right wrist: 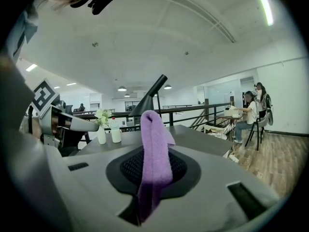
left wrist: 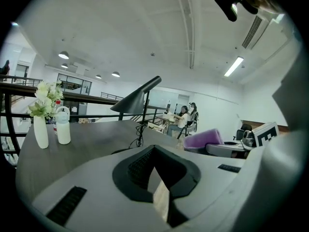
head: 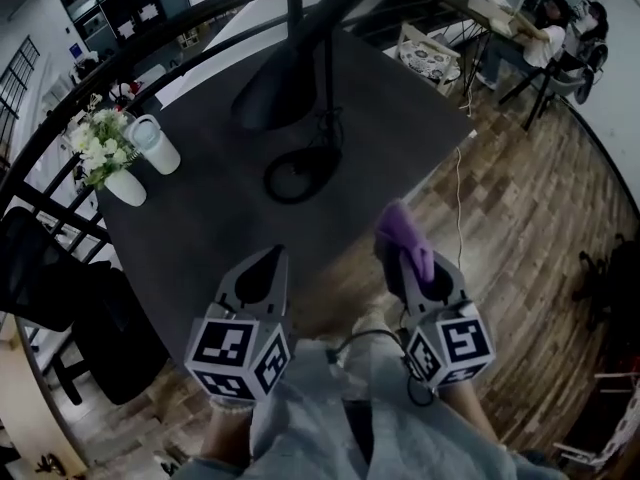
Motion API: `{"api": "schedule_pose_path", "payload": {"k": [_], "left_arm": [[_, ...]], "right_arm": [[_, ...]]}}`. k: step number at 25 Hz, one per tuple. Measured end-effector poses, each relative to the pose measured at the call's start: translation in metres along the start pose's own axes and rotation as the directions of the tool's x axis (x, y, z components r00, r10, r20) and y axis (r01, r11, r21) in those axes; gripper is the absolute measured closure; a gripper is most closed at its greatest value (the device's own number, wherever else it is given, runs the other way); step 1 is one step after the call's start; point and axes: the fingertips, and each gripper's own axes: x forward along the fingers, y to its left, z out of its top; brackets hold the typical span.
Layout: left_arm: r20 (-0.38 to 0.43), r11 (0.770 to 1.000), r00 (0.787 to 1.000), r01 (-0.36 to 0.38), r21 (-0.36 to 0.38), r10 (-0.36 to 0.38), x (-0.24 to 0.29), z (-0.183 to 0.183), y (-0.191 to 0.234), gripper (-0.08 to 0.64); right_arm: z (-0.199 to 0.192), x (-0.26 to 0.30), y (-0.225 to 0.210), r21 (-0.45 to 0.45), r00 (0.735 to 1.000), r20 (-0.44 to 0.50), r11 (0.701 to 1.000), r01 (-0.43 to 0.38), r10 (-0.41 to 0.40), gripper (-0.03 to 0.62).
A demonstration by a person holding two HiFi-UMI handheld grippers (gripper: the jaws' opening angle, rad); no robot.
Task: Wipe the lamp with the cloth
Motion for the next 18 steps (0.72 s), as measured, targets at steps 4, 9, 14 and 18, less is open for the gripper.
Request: {"api": "schedule_pose_path", "payload": {"k": [4, 9, 14, 18], "left_arm": [[0.01, 0.999, 0.999, -0.033, -0.01, 0.033, 0.003, 0.004, 0.006, 0.546], [0.016, 0.997, 0.997, -0.07, -0.016, 0.071, 0.013, 0.011, 0.014, 0.546], [0.026, 0.993, 0.993, -0.113, -0.031, 0.113, 0.031, 0.022, 0.023, 0.546], [0.041, 0.987, 0.987, -0.152, -0.047, 0.154, 0.048, 0.034, 0.03, 0.546]], "right_arm": [[0.002, 0.012, 0.0, -0.008, 1.0, -0.005, 1.0, -0.026, 0.026, 0.535], [0.011, 0.037, -0.005, -0.018, 0.998, 0.0, 0.998, -0.064, 0.064, 0.535], [0.026, 0.068, -0.016, -0.037, 0.993, 0.024, 0.993, -0.112, 0.113, 0.535], [0.043, 0.093, -0.026, -0.071, 0.987, 0.028, 0.986, -0.154, 0.156, 0.535]]}}
